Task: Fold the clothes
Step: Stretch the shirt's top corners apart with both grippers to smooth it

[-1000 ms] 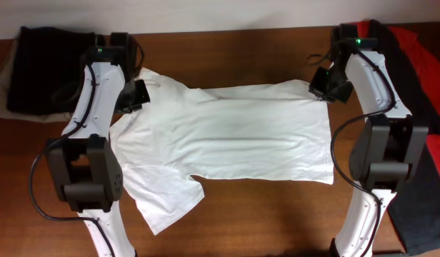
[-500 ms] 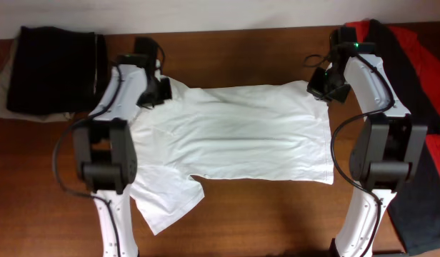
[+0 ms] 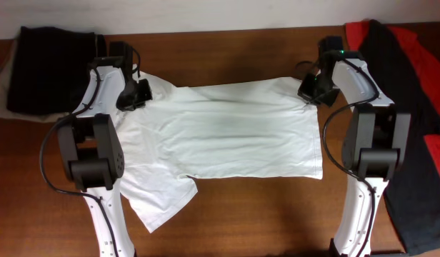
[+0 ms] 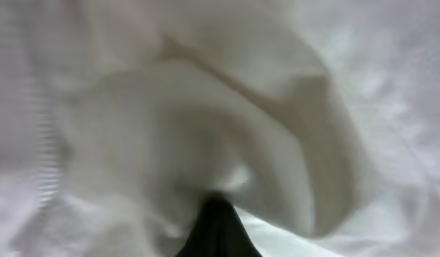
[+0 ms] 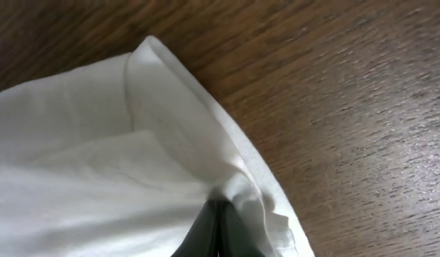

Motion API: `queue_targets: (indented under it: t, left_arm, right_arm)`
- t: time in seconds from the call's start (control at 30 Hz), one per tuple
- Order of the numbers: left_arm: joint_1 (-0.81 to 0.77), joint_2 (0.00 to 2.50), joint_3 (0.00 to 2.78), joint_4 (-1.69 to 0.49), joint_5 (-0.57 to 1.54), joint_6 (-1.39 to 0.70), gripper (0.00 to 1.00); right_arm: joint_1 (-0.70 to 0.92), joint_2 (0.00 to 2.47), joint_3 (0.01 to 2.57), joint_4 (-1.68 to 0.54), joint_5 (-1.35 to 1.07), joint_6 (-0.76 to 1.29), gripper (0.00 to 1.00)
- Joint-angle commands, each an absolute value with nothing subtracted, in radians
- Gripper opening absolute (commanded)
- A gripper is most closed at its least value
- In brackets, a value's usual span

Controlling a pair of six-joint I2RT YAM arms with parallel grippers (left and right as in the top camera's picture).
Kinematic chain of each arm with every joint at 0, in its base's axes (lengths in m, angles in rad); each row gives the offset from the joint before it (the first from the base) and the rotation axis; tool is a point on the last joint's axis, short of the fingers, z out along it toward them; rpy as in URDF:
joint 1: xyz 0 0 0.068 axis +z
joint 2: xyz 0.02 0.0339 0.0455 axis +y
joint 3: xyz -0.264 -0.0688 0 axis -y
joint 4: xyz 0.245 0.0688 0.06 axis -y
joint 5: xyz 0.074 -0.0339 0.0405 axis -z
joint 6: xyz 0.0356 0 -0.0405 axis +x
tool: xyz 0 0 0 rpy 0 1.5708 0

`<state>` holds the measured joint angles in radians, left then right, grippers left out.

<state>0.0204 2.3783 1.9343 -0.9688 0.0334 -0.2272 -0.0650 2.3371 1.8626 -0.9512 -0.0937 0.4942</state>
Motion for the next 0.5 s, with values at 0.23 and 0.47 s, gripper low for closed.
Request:
queue_targets:
  t: [0.23,0.47]
  left_arm:
    - [0.054,2.439,2.088,-1.211,-0.285,-0.364,0.00]
    - [0.042,2.433,2.341,-1.356,-0.253,-0.370,0.00]
  right_arm:
    - [-0.138,2.373,1.853,-1.014,-0.056,0.616,0.04]
    - [-0.202,2.230,1.853,-1.005,-0.367,0.373,0.04]
